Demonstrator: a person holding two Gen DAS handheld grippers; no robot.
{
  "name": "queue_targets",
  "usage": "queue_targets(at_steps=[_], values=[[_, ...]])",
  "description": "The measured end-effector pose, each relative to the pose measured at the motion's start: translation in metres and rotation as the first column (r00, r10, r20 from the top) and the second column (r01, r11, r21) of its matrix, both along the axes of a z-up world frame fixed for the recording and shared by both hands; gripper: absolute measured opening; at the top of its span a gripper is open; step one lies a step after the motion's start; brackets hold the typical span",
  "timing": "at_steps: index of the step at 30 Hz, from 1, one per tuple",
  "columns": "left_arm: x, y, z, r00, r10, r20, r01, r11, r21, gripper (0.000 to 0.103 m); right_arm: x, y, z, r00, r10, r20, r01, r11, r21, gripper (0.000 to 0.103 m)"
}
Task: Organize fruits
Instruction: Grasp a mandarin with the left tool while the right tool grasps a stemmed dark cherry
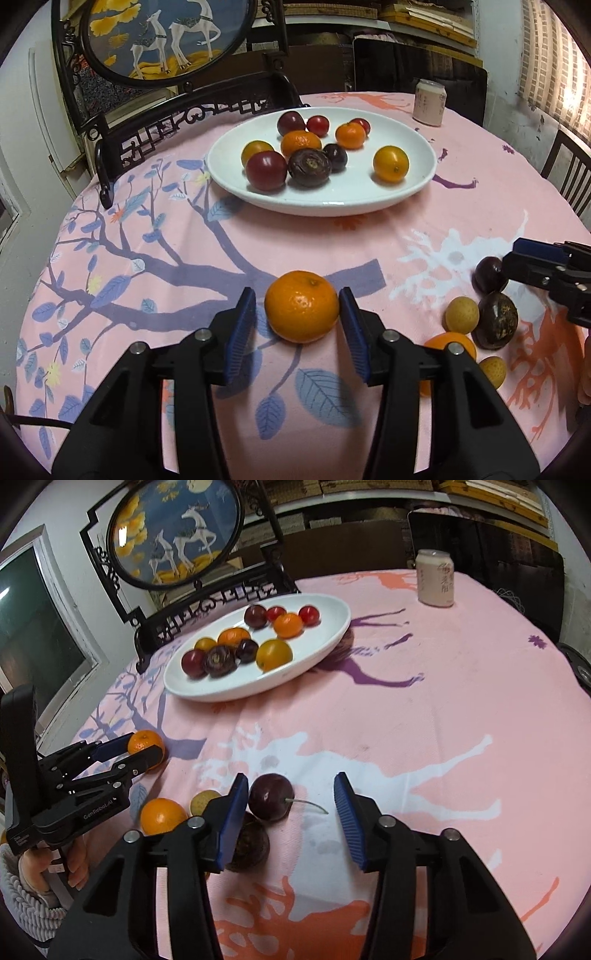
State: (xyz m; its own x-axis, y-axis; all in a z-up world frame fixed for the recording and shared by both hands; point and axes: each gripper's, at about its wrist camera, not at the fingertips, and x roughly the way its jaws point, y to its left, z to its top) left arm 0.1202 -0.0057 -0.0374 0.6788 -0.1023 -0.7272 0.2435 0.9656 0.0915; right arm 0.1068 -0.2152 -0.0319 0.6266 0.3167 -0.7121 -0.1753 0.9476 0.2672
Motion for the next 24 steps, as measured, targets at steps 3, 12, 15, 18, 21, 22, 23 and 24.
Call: queue_targets(at_steps=[3, 12, 15, 18, 21, 22, 23, 24], values=[[0.002, -0.002, -0.002, 1.0, -0.011, -0.006, 0.011, 1.0, 0.003, 0.048, 0.004, 0.008, -0.006, 1.0, 0.021, -0.012, -0.021, 1.0, 0.002, 0.044], [0.004, -0.002, -0.006, 1.0, -0.01, -0.026, 0.01, 1.0, 0.006, 0.048, 0.0, 0.018, -0.006, 0.997, 0.072, 0.008, -0.071, 0.997, -0.021, 0.029], [0.004, -0.003, -0.006, 1.0, -0.014, -0.022, 0.014, 1.0, 0.004, 0.046, -0.003, 0.023, -0.005, 0.996, 0.085, 0.021, -0.084, 0.996, -0.042, 0.028], [0.004, -0.003, -0.006, 1.0, -0.015, -0.021, 0.015, 1.0, 0.006, 0.046, 0.0, 0.03, -0.006, 0.995, 0.098, 0.024, -0.096, 0.993, -0.068, 0.028], [0.005, -0.003, -0.007, 1.0, -0.01, -0.025, 0.01, 1.0, 0.011, 0.046, 0.009, 0.034, -0.009, 0.994, 0.113, 0.008, -0.113, 0.992, -0.05, 0.028], [0.005, -0.003, -0.007, 1.0, -0.01, -0.025, 0.01, 1.0, 0.011, 0.046, 0.011, 0.036, -0.011, 0.993, 0.121, -0.007, -0.122, 0.992, -0.036, 0.029], [0.005, -0.003, -0.007, 1.0, -0.01, -0.027, 0.011, 1.0, 0.012, 0.046, 0.013, 0.036, -0.013, 0.992, 0.127, -0.021, -0.128, 0.992, -0.019, 0.03], [0.006, -0.004, -0.008, 1.0, -0.011, -0.028, 0.012, 1.0, 0.015, 0.046, 0.017, 0.037, -0.015, 0.99, 0.133, -0.035, -0.133, 0.991, -0.002, 0.03]])
